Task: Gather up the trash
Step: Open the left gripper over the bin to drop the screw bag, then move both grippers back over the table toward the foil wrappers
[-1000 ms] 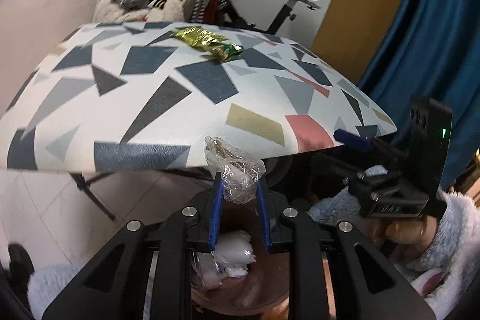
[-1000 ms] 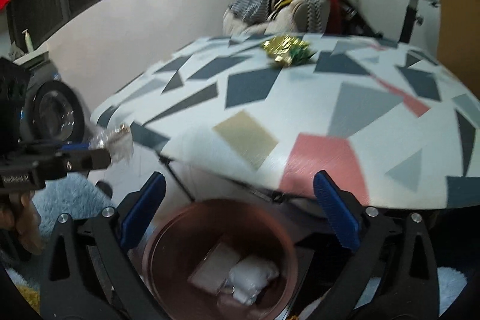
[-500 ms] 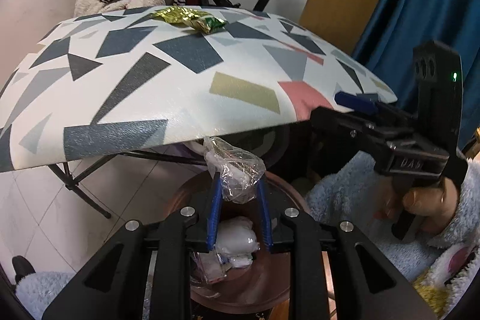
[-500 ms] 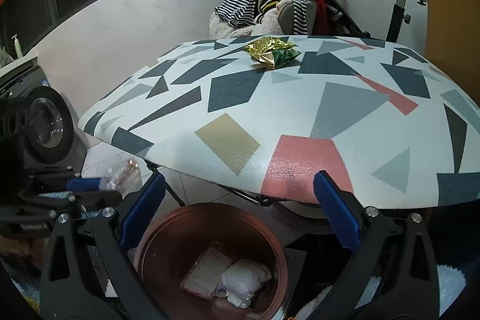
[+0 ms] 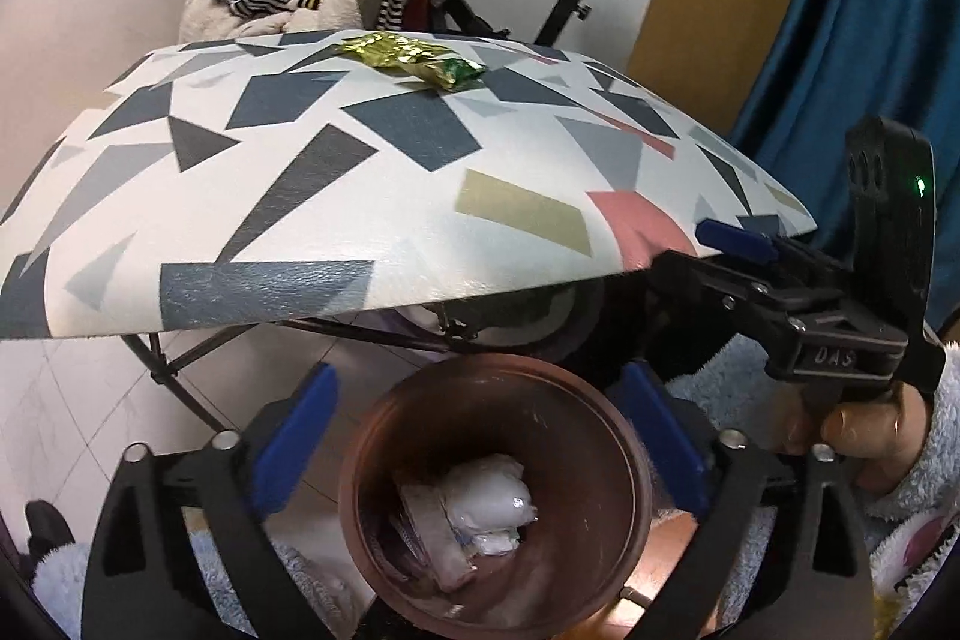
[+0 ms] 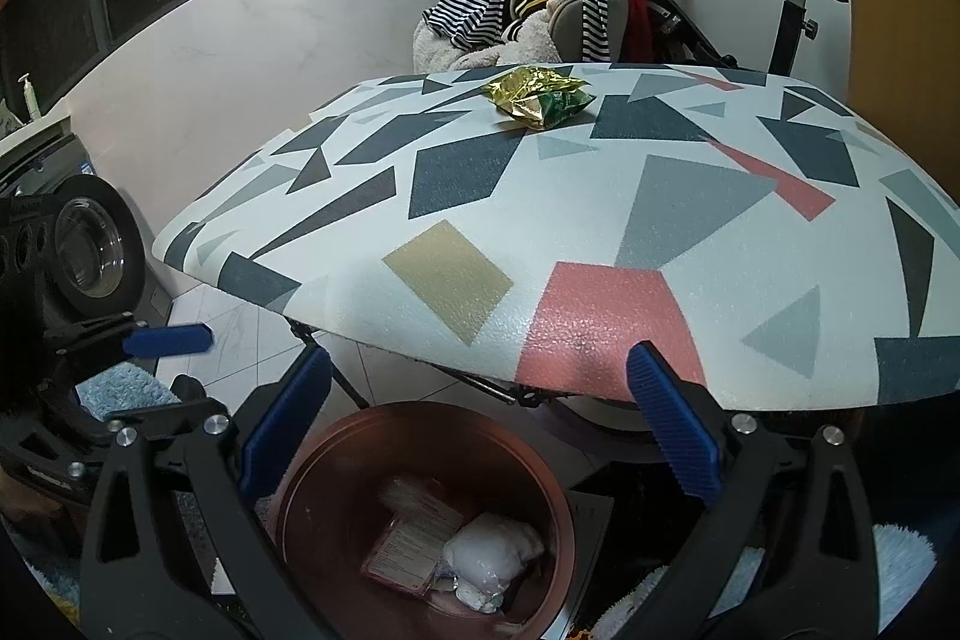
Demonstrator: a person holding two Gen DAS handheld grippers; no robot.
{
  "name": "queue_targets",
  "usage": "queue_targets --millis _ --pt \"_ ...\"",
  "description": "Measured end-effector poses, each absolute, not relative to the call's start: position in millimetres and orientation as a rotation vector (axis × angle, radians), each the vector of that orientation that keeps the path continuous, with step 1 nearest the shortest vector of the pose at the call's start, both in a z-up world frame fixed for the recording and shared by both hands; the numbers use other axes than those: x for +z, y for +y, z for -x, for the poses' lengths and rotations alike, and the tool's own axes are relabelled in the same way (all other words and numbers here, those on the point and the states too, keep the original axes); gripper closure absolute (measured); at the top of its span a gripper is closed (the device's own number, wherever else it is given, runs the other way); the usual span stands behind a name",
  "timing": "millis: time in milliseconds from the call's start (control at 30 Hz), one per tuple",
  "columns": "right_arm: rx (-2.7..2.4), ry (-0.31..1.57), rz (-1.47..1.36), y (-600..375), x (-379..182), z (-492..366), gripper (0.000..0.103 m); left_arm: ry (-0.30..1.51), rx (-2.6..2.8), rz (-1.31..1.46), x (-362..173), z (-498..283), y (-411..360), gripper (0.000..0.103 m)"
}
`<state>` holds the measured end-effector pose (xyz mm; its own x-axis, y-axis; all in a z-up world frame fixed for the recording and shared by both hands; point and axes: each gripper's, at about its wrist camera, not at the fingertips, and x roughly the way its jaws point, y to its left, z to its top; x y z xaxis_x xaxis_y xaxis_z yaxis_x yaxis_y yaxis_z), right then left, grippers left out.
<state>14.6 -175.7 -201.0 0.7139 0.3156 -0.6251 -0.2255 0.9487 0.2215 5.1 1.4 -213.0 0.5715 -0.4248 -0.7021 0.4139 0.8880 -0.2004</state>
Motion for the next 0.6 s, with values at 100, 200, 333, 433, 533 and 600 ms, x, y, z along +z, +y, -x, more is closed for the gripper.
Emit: queue_targets --millis 100,200,333,433,533,600 --pt "0.301 0.719 -0.132 -175.6 -201.8 -14.7 0.006 0.843 -0.468 0.016 -214.9 -8.5 3.5 0.006" --pt "0.302 0.722 -0.133 -175.5 -202.5 -14.8 0.006 0.839 -0.452 0.012 -215.1 -9.1 4.5 0.006" --pt "0.302 0.733 -0.135 -175.0 -204.1 -16.2 0.006 0.823 -0.431 0.010 -214.3 -9.0 7.4 0.006" --pt "0.301 0.737 -0.132 -174.4 -204.9 -17.3 0.006 0.829 -0.416 0.011 -215.8 -10.4 9.2 0.006" --pt "0.304 0.742 -0.132 -174.1 -205.7 -17.6 0.006 0.822 -0.390 0.010 -215.6 -11.4 11.6 0.006" --pt "0.304 0.745 -0.130 -173.8 -206.3 -17.8 0.006 0.808 -0.387 0.024 -213.7 -11.1 14.2 0.006"
